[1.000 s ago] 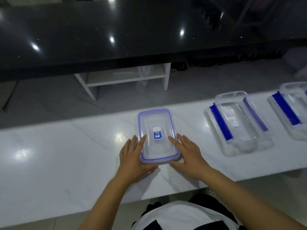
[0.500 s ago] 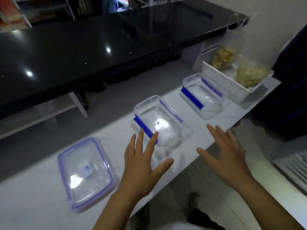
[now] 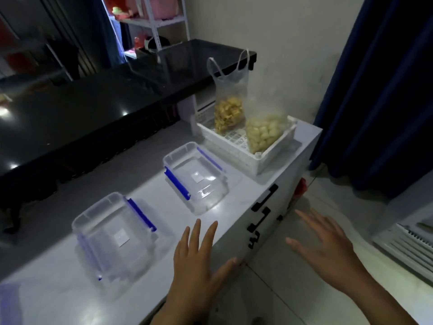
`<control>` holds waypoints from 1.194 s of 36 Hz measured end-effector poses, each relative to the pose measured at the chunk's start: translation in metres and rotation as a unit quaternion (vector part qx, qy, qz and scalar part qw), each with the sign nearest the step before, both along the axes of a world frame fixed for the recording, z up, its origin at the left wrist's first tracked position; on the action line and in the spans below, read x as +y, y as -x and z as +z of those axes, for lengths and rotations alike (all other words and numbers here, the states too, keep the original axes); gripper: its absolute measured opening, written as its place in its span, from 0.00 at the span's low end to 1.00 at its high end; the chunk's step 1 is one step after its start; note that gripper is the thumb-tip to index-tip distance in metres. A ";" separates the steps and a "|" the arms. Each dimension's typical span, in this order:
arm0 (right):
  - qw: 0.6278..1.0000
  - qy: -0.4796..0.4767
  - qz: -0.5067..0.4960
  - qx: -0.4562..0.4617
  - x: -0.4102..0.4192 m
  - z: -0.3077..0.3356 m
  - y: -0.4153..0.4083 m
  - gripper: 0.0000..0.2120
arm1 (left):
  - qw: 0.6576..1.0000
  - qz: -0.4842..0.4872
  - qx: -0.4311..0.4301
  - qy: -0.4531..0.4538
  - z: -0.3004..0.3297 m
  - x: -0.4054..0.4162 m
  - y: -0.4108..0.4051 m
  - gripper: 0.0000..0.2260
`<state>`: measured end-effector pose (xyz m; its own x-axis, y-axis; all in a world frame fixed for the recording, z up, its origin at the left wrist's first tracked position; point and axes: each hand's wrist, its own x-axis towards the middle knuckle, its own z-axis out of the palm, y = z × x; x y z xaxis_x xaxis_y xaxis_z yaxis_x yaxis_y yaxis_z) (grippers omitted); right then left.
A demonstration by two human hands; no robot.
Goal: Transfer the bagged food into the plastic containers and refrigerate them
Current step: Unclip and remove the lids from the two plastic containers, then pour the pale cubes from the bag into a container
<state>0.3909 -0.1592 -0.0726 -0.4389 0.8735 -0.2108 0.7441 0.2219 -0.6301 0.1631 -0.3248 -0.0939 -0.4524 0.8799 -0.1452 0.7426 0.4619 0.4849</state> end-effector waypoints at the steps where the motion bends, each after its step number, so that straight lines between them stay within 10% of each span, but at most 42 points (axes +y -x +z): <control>1: 1.000 0.000 0.002 0.005 0.009 0.002 -0.005 0.43 | 1.000 -0.001 -0.010 0.004 0.002 0.008 -0.007 0.35; 24: 0.974 0.018 -0.015 0.224 0.278 0.083 0.038 0.27 | 0.950 0.123 0.020 -0.286 0.088 0.344 0.117 0.41; 43: 0.938 0.171 0.100 0.283 0.386 0.082 0.145 0.26 | 0.942 0.017 0.151 -0.300 0.115 0.530 0.109 0.46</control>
<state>0.2459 0.2263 0.0097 -0.7134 0.6849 -0.1480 0.2338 0.0335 -0.9717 0.0542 0.2056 0.0215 -0.4227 0.7467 0.5136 0.8785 0.1983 0.4346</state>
